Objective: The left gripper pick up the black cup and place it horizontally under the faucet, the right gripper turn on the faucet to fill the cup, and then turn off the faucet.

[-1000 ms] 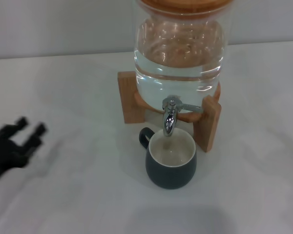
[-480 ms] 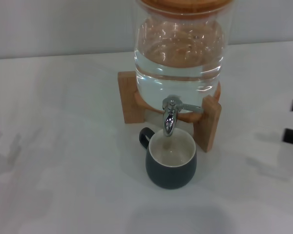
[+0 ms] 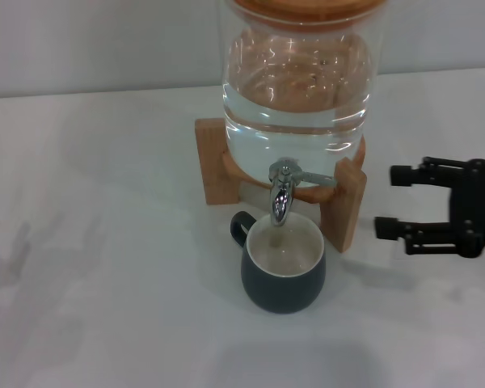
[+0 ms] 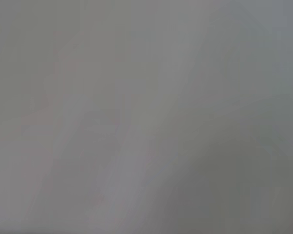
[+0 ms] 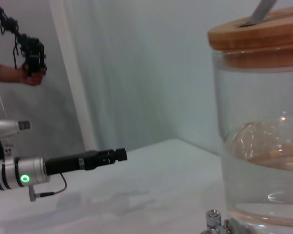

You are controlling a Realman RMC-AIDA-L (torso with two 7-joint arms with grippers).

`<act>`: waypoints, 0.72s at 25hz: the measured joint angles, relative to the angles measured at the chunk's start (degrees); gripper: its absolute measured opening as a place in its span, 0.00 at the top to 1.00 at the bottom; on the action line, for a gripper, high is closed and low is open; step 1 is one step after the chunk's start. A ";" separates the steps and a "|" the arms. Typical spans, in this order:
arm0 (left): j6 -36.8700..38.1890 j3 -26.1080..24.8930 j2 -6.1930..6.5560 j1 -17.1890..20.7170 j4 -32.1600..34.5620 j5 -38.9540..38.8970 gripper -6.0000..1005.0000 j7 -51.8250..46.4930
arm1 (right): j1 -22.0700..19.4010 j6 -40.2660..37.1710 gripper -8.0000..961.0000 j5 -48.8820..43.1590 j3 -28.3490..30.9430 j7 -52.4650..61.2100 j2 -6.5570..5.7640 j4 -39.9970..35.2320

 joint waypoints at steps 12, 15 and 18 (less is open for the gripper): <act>-0.03 -0.08 0.00 0.00 -0.95 -0.12 0.49 1.27 | 1.72 -7.82 0.14 -3.52 -9.12 7.70 -0.06 -6.01; -0.05 -0.09 0.00 0.00 -0.95 -0.12 0.49 1.27 | 2.12 -9.03 0.14 -3.63 -10.09 8.70 -0.07 -6.15; -0.05 -0.09 0.00 0.01 -1.13 -0.12 0.49 1.27 | 2.55 -9.42 0.14 -3.78 -10.88 9.41 -0.07 -6.20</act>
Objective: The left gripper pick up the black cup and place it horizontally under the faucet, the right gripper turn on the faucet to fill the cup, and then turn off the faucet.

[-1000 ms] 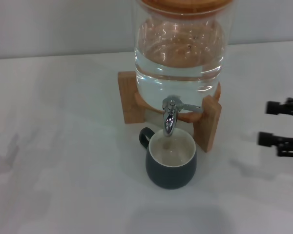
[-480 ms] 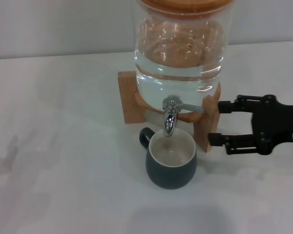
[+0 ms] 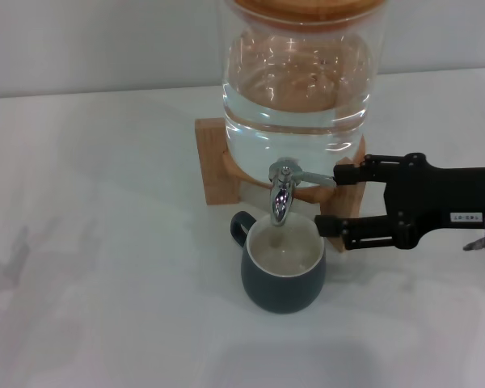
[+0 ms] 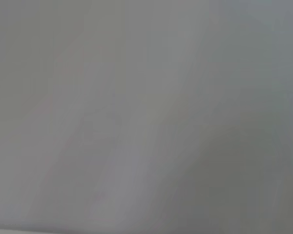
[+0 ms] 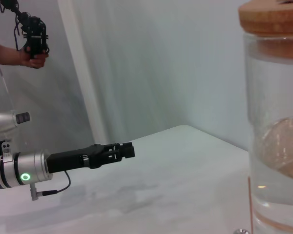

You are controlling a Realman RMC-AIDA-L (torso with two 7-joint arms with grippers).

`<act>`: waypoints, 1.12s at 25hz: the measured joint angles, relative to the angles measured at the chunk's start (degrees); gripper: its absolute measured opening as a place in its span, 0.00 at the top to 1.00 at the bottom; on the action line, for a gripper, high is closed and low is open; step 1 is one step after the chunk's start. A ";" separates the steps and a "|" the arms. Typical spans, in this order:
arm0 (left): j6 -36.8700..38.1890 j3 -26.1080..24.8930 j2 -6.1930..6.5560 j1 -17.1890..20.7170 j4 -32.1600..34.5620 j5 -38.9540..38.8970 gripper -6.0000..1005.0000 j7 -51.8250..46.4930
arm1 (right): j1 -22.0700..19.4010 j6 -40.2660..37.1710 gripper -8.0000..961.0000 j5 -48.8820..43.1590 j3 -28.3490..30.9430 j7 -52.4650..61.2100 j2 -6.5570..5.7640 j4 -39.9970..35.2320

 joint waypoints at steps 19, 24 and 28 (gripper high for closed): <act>0.08 0.01 0.09 -0.04 -0.41 0.02 0.50 0.96 | 0.50 -0.49 0.14 0.05 -5.47 2.29 0.00 -2.28; 0.05 0.01 0.09 0.33 -0.42 0.02 0.50 1.30 | 0.08 -0.89 0.14 0.21 -5.31 2.29 0.01 -2.29; -0.04 -0.31 0.09 0.52 -0.42 0.02 0.50 1.32 | -0.48 -1.73 0.14 0.40 -5.16 2.58 0.01 -2.33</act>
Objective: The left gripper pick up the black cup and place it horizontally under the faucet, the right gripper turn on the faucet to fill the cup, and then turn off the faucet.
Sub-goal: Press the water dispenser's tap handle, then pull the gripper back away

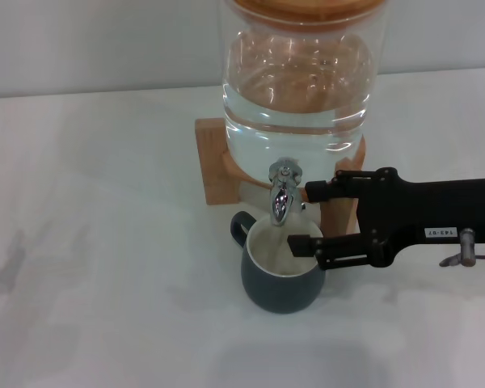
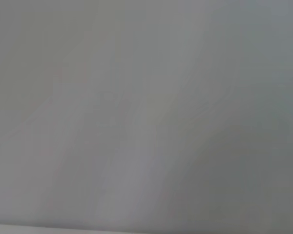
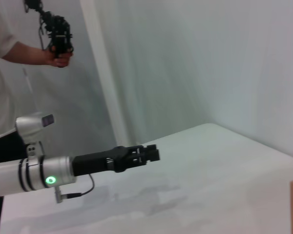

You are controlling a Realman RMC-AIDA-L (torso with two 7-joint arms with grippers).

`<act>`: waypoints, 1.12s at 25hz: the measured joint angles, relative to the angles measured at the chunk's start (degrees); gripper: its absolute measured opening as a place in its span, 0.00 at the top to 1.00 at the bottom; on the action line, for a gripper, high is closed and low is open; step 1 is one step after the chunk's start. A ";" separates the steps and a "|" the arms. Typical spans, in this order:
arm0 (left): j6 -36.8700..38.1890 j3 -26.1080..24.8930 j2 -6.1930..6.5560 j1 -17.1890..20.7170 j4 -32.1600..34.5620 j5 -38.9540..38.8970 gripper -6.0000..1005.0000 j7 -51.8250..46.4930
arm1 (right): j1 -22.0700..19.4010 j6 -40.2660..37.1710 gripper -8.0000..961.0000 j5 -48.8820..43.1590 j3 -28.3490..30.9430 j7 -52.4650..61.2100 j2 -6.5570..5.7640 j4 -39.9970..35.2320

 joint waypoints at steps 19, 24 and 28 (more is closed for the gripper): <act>-0.28 -0.04 0.00 -0.35 0.00 -0.01 0.50 -0.01 | -6.61 -5.95 0.14 -0.34 -2.14 1.09 0.02 -6.05; -0.65 -0.04 -0.01 -0.34 0.00 -0.01 0.50 -0.01 | -10.44 -10.50 0.14 -1.23 -4.27 0.85 0.40 -9.43; -1.12 -0.04 -0.05 -0.13 -0.02 0.05 0.50 -0.01 | -11.56 -13.27 0.14 -2.48 -6.69 1.13 0.43 -10.49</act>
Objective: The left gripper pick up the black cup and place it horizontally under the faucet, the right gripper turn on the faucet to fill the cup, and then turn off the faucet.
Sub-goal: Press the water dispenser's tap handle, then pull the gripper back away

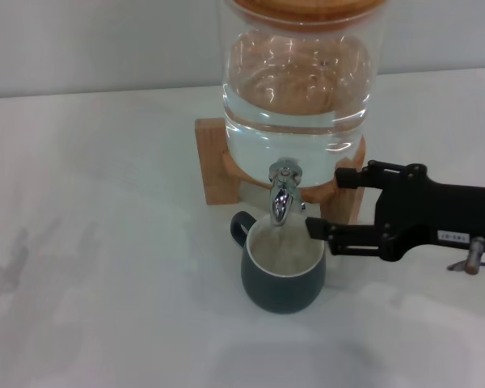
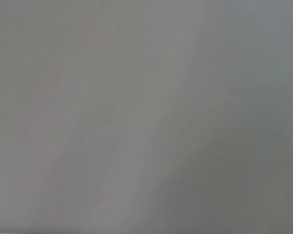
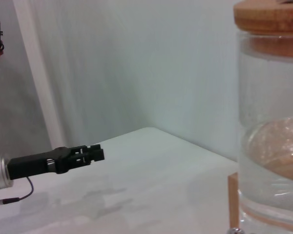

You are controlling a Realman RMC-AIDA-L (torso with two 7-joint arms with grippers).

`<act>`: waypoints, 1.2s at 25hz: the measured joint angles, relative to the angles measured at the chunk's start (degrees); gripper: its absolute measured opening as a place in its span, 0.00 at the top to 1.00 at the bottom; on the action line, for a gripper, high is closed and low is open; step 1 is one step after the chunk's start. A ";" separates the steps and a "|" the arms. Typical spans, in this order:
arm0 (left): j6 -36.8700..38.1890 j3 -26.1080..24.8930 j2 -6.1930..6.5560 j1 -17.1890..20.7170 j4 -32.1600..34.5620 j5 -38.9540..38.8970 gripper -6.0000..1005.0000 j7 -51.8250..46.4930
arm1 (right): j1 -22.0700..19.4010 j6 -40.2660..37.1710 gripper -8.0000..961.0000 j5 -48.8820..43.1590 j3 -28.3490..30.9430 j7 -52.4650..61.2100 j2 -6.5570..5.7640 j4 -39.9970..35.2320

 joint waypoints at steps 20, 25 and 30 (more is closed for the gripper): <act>-1.14 0.01 -0.04 0.86 -0.09 0.02 0.50 0.00 | -2.76 -12.22 0.14 -8.20 -8.79 7.16 0.01 -5.22; -1.14 0.01 -0.04 0.80 -0.15 0.02 0.50 0.00 | -2.99 -13.32 0.14 -8.36 -8.80 7.67 0.01 -5.29; -1.14 0.01 -0.04 0.71 -0.15 0.02 0.50 0.00 | -3.07 -13.61 0.15 -8.50 -8.43 8.06 -0.10 -5.31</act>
